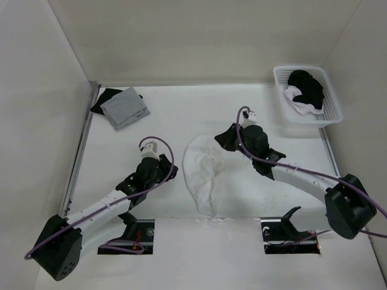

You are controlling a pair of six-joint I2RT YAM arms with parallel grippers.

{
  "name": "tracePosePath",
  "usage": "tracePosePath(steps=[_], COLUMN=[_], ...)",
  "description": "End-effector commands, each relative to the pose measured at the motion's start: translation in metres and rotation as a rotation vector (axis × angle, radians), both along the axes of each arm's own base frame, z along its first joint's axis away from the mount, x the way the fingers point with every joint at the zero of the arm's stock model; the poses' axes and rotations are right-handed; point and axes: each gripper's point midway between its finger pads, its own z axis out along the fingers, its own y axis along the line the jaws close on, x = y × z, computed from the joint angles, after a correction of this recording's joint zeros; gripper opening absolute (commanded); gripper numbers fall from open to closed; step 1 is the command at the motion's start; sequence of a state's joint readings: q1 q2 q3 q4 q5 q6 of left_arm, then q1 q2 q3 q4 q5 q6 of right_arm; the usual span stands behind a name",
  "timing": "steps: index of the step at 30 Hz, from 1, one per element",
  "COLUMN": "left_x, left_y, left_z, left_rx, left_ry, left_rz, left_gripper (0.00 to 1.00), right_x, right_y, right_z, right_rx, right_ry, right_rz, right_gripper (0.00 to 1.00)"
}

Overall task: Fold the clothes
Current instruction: Move the tank top to the center of the board, then flatten the tank top out

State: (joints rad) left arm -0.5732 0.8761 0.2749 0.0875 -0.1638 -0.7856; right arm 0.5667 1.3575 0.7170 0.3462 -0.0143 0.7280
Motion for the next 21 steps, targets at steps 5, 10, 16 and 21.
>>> tracePosePath(steps=[5,10,16,21], left_x=[-0.016,-0.002,0.006,0.013], left_y=[-0.046,-0.068,-0.075,-0.074], left_z=[-0.007,-0.017,-0.034,-0.039], left_rx=[-0.031,-0.042,-0.029,-0.026], left_ry=[0.015,0.040,0.065,0.073], left_rz=[-0.146,-0.180,-0.181,-0.165], left_gripper=[0.50,0.50,0.46,0.37], right_x=[-0.075,-0.067,-0.044,-0.036], right_y=[0.002,0.011,0.018,0.029], right_z=[-0.077,-0.082,-0.089,-0.096], right_rx=[-0.330,-0.337,-0.381,-0.376], right_ry=[0.178,0.158,0.152,0.155], right_rz=[0.037,0.043,0.044,0.059], right_gripper=[0.32,0.40,0.41,0.35])
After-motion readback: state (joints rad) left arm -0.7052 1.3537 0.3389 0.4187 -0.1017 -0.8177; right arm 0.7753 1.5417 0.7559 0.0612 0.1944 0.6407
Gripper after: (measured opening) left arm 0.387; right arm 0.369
